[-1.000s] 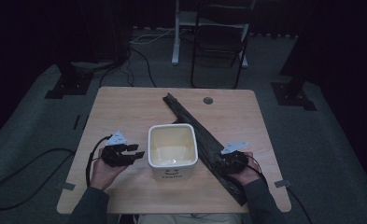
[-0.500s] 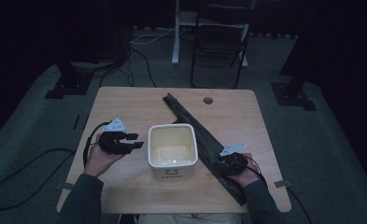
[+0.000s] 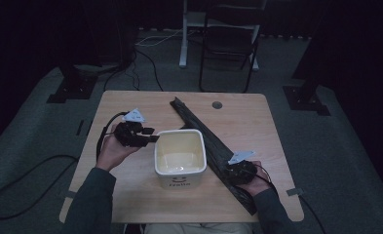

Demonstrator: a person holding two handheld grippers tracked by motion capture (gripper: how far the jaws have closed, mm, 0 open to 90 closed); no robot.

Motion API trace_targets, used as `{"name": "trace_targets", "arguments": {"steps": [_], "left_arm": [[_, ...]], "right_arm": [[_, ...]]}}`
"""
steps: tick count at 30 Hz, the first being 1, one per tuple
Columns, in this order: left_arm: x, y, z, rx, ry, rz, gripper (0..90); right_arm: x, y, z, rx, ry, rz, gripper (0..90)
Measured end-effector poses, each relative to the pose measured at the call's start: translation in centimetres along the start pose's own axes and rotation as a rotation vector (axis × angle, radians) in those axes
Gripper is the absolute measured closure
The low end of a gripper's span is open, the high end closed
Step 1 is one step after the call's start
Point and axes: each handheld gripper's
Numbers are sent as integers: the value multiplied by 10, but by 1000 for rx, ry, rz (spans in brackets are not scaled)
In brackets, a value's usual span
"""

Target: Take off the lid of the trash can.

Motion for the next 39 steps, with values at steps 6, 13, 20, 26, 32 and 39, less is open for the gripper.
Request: {"name": "trace_targets", "arguments": {"steps": [6,13,20,26,32,39], "left_arm": [[17,2,13,14,71,-4,626],[31,2,19,32,131,16,710],[40,-1,29,80,154,50,736],[50,-3,37,72,179,42,681],[54,-2,36,76,196,46,723],[46,-4,38,86,149,58,740]], "right_arm": [[1,-1,-1,2,2,1,479],[1,-1,-2,3,3,0,479],[3,0,-3,3,7,0,480],[3,0,-3,2,8,-1,480],[3,-1,-5,5,9,-1,481],[4,-1,-5,3,12,-2,484]]}}
Point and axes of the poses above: each handheld gripper's, and its own axes: x roughly forward along the jaws, z roughly out of its top, y roughly to its left, and after that the axes turned 2 degrees about -x, right-handed
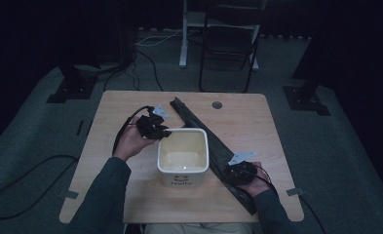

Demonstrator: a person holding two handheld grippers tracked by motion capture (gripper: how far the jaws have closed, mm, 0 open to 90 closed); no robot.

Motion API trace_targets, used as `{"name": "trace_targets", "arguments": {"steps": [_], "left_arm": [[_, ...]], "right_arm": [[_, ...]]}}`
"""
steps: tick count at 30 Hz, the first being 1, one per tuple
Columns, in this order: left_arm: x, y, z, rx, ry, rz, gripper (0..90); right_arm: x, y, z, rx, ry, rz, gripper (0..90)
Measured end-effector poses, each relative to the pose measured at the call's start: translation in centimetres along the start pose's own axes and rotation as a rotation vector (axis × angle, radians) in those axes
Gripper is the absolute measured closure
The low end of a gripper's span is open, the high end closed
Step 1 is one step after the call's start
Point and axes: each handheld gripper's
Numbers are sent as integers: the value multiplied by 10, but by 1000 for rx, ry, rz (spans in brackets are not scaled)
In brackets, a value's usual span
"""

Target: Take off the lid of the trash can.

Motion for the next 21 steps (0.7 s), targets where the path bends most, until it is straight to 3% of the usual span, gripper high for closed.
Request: {"name": "trace_targets", "arguments": {"steps": [5,12,21], "left_arm": [[-8,-2,-3,13,-46,0,747],[-21,1,-9,-2,-96,-9,755],[-49,7,-20,-13,-145,14,759]], "right_arm": [[1,1,0,2,3,1,484],[1,0,0,1,2,1,485],[0,0,-1,4,-1,0,486]]}}
Point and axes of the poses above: each handheld gripper's, and its own axes: x roughly forward along the jaws, z roughly out of its top, y roughly to its left, and after that the axes turned 2 degrees about -x, right-handed
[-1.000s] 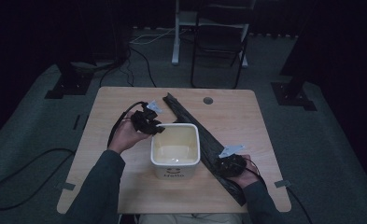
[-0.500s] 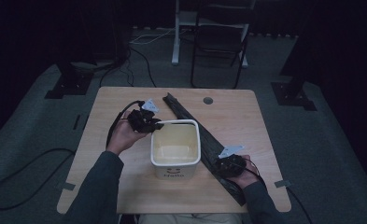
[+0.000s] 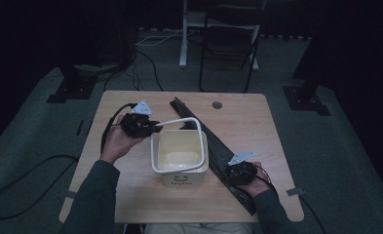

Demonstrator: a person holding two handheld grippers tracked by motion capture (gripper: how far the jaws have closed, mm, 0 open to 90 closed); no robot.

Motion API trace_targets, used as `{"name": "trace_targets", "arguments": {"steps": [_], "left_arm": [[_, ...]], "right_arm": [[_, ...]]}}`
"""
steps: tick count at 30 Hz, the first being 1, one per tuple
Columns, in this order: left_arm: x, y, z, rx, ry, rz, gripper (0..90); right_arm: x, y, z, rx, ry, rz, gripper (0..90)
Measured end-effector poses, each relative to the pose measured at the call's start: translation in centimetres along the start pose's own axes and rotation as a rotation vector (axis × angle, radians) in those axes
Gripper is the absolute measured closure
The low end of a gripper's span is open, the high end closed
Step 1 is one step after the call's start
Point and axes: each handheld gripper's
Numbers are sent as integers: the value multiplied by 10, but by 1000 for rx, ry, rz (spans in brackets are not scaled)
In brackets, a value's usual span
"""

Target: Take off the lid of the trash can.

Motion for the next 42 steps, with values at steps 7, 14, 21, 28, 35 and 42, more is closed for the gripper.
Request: {"name": "trace_targets", "arguments": {"steps": [7,14,21,28,35,42], "left_arm": [[-29,12,-17,-18,12,62,759],[-60,27,-43,-53,26,132,759],[-84,37,-78,-79,87,217,759],[-93,48,-114,-129,123,256,759],[-65,48,-137,-118,229,270,759],[-15,47,-157,-109,349,273,758]], "right_arm": [[-1,-1,-1,9,-4,-1,486],[-2,-2,-1,13,-9,-4,486],[-3,-2,-2,17,-10,-5,486],[-2,-2,-2,22,-9,-6,487],[-2,-2,-2,21,-6,-6,487],[-3,-3,-3,21,-13,-6,487]]}}
Point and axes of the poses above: each handheld gripper's, and its own axes: x roughly forward along the jaws, z roughly out of its top, y roughly to its left, and after that the axes turned 2 degrees about -x, right-handed
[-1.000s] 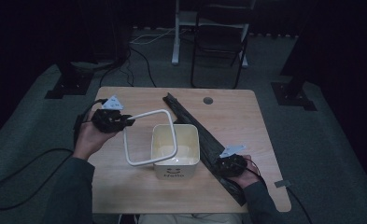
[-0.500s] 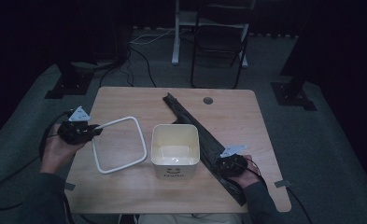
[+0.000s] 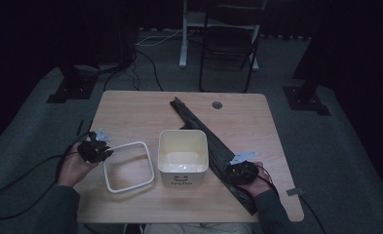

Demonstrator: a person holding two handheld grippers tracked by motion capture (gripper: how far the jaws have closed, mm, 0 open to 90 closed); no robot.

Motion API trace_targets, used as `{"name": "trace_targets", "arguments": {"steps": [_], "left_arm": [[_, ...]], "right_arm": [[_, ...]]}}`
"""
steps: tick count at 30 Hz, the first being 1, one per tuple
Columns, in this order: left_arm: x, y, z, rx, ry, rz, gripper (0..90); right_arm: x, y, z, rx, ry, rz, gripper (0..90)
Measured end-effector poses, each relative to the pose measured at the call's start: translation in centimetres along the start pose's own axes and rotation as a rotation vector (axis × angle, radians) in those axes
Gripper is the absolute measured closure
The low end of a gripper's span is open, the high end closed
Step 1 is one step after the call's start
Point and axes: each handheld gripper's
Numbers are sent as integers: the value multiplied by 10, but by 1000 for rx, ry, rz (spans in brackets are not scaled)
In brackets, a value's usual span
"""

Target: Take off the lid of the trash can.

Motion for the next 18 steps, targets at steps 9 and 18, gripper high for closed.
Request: {"name": "trace_targets", "arguments": {"steps": [9,18], "left_arm": [[29,-4,-1,-32,12,22,758],[39,-6,-7,-70,11,16,711]], "right_arm": [[-1,0,0,2,-2,-2,487],[-1,0,0,2,-1,-1,487]]}}
Point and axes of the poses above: each handheld gripper's, and its own axes: x roughly forward along the jaws, z roughly out of its top, y roughly to its left, and after that the axes turned 2 degrees about -x, right-handed
